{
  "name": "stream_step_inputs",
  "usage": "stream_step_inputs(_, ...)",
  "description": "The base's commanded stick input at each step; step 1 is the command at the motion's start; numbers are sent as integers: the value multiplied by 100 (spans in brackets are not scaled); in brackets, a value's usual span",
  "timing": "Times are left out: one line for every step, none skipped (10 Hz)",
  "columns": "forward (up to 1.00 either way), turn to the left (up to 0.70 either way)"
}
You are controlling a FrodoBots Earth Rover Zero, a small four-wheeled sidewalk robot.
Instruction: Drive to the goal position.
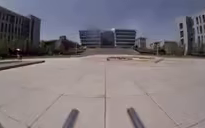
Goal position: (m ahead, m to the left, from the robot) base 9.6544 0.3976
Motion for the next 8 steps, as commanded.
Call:
stream_step_inputs(70, 0)
stream_step_inputs(70, 0)
stream_step_inputs(70, 0)
stream_step_inputs(70, 0)
stream_step_inputs(70, 0)
stream_step_inputs(70, 0)
stream_step_inputs(70, 0)
stream_step_inputs(70, 0)
